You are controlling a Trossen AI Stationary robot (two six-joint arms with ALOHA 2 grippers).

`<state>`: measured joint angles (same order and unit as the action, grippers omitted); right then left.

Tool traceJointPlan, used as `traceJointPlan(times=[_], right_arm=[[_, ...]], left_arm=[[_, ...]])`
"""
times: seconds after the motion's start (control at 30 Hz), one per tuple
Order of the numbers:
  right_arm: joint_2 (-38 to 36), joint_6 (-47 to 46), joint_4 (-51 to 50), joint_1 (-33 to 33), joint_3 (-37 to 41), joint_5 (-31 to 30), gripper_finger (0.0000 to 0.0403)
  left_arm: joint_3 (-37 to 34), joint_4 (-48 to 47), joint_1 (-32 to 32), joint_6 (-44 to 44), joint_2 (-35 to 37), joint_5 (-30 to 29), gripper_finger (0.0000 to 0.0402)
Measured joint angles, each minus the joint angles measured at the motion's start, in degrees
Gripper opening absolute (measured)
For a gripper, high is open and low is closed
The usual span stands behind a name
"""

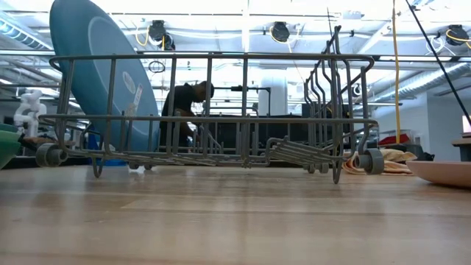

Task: Sort dishes
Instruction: Put the blue green plate into the dish rack

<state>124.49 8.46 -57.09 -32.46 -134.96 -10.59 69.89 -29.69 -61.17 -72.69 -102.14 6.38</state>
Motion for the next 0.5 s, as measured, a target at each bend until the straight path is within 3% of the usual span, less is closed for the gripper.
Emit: traceJointPlan(times=[0.5], right_arm=[[-0.07,0.02,-0.1,0.15,0.0,-0.07,0.0187]], left_arm=[[-0.02,-3.13,-0.09,-0.46,-1.98,1.98,0.0105]])
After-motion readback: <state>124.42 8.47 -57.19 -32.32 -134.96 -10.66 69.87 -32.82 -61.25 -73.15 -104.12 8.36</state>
